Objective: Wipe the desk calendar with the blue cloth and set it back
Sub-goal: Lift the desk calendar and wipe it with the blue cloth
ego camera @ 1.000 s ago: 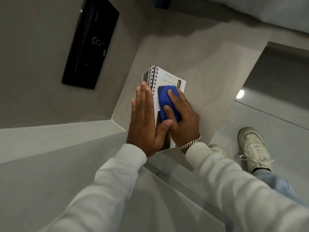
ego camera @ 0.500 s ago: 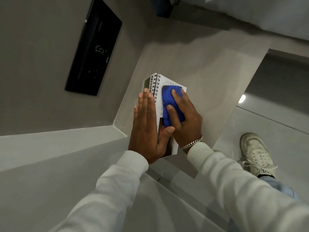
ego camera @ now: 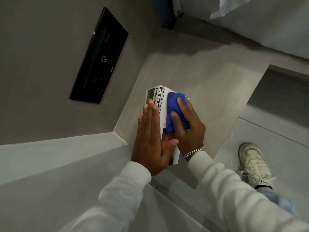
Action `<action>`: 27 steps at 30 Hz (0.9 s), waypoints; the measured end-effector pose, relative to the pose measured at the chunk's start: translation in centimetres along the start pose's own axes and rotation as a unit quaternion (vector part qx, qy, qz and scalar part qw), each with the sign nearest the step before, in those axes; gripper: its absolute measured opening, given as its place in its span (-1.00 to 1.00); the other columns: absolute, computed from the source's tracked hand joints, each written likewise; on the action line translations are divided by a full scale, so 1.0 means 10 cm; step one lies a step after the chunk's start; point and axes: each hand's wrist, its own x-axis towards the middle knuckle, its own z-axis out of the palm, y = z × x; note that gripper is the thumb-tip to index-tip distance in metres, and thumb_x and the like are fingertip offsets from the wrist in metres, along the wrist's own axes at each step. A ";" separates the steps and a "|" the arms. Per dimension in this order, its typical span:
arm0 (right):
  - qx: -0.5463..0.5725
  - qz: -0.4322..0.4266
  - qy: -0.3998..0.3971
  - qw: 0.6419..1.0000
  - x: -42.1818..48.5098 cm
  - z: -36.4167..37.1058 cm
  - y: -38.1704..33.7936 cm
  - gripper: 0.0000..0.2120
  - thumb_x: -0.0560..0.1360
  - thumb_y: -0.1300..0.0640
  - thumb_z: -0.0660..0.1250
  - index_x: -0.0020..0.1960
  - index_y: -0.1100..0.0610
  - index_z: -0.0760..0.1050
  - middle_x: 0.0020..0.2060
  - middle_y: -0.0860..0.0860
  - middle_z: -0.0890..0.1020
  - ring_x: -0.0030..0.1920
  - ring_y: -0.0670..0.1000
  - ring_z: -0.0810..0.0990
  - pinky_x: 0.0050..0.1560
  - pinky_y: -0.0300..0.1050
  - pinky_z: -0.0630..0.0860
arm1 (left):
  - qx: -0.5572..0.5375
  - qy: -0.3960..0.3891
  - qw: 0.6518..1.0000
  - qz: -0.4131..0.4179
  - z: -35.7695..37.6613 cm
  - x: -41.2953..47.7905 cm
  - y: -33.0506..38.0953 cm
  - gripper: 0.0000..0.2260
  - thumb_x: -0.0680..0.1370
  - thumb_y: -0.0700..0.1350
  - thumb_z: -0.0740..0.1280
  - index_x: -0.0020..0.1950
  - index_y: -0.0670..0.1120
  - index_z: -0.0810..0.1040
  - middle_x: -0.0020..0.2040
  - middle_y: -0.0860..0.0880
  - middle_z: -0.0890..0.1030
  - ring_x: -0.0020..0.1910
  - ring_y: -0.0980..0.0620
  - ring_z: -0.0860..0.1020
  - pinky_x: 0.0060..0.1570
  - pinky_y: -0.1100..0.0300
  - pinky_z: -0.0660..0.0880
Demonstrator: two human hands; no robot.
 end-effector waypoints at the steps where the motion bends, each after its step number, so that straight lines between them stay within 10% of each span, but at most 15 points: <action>1: -0.011 0.011 -0.003 1.000 0.00 -0.02 0.04 -0.57 0.53 0.11 0.32 0.38 0.02 0.35 0.41 0.11 0.40 0.30 -0.12 0.36 0.25 -0.48 0.29 | -0.001 -0.001 1.000 -0.004 0.00 0.00 0.00 -0.25 0.58 0.27 0.01 0.58 -0.10 -0.23 0.63 -0.06 -0.17 0.61 -0.03 -0.17 0.58 0.03 -0.15; 5: -0.037 0.037 -0.031 0.998 -0.19 -0.13 0.15 -0.55 0.52 0.13 0.34 0.38 0.07 0.36 0.40 0.13 0.40 0.34 -0.02 0.37 0.32 -0.10 0.39 | -0.004 -0.003 1.000 -0.005 0.00 -0.01 0.00 -0.27 0.58 0.30 -0.05 0.57 -0.05 -0.26 0.62 0.02 -0.23 0.61 0.00 -0.17 0.57 0.07 -0.17; 17: -0.054 -0.034 -0.002 0.998 0.05 0.00 0.03 -0.57 0.52 0.14 0.35 0.37 0.10 0.40 0.40 0.15 0.40 0.30 -0.12 0.36 0.23 -0.58 0.23 | -0.021 -0.005 1.000 0.013 -0.03 0.00 0.01 -0.29 0.59 0.28 -0.06 0.57 -0.09 -0.23 0.61 0.01 -0.24 0.61 -0.03 -0.15 0.57 -0.09 -0.06; 27: -0.093 0.024 -0.149 0.984 0.17 -0.44 0.13 -0.61 0.50 0.13 0.38 0.32 0.09 0.47 0.31 0.13 0.51 0.29 0.05 0.48 0.29 -0.32 0.33 | 0.035 -0.005 0.999 -0.009 -0.06 0.01 0.06 -0.27 0.60 0.26 -0.05 0.58 -0.21 -0.11 0.62 -0.18 -0.05 0.61 -0.10 -0.07 0.57 -0.09 -0.02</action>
